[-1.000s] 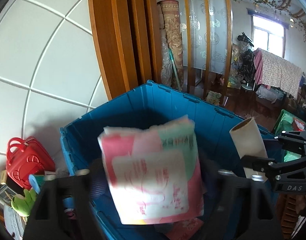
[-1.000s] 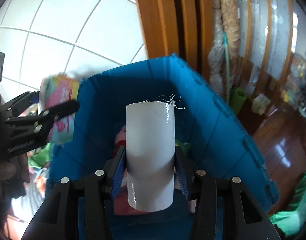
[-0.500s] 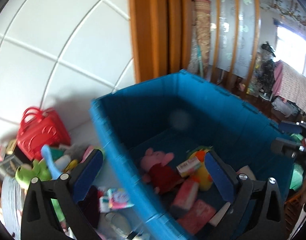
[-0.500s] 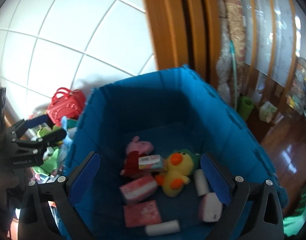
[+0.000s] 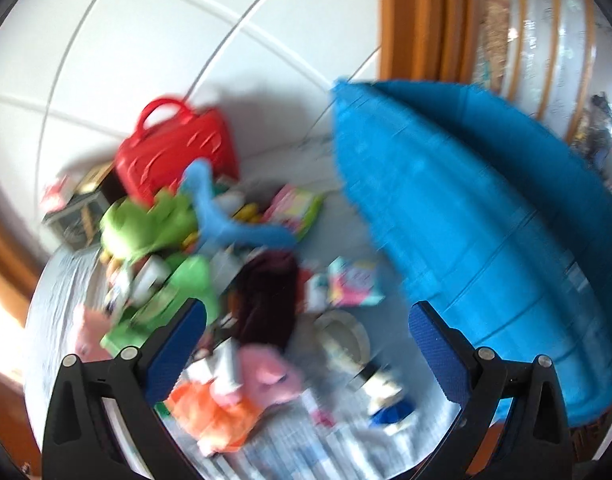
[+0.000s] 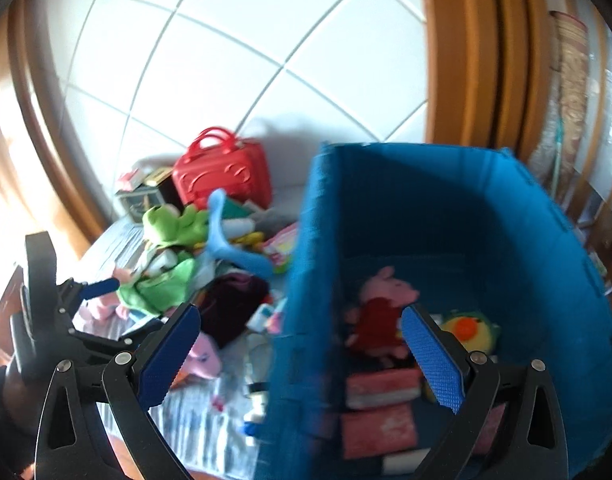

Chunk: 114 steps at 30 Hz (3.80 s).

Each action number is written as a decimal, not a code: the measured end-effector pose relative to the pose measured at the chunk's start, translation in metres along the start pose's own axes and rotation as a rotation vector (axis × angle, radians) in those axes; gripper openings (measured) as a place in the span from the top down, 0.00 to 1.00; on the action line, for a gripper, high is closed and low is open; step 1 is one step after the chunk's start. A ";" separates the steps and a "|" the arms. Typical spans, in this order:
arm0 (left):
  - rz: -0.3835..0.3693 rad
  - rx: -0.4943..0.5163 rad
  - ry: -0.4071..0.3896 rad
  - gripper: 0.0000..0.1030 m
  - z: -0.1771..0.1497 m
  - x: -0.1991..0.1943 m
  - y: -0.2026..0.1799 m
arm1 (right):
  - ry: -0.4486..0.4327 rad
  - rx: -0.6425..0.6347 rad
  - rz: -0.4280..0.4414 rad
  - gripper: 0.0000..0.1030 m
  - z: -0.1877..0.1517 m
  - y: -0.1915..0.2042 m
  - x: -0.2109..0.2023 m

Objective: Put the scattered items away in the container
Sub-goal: 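Move both grippers back down to the table pile, then grasp the pink pig plush in orange shirt with left gripper while right grasps the white teddy bear, then lift the pig plush and teddy bear from the table toward the crate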

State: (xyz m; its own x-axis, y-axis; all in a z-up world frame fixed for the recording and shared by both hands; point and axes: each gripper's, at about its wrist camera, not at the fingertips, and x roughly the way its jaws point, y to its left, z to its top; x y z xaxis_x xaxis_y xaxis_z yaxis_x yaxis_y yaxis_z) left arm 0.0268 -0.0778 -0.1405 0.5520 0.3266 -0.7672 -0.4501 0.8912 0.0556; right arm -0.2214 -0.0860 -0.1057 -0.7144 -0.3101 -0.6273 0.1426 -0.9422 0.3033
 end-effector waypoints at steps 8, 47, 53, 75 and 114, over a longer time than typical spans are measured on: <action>0.021 -0.035 0.067 0.00 -0.042 0.007 0.070 | 0.077 -0.043 0.033 0.01 -0.016 0.073 0.031; -0.040 0.352 0.314 0.00 -0.134 0.161 0.074 | 0.568 0.068 -0.157 0.01 -0.228 0.086 0.254; 0.031 0.459 0.343 0.00 -0.143 0.187 0.065 | 0.603 0.086 -0.169 0.01 -0.236 0.078 0.272; 0.130 0.573 0.414 0.08 -0.161 0.201 0.053 | 0.618 0.116 -0.195 0.60 -0.239 0.068 0.286; -0.074 0.204 0.257 0.20 -0.151 0.025 0.099 | 0.464 0.177 -0.122 0.65 -0.169 0.082 0.231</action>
State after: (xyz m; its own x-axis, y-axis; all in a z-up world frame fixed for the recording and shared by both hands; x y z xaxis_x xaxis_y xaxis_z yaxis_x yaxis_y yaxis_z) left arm -0.1101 -0.0286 -0.2508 0.3713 0.1916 -0.9086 -0.2513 0.9627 0.1003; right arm -0.2593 -0.2562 -0.3471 -0.3331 -0.2612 -0.9060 -0.0694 -0.9515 0.2998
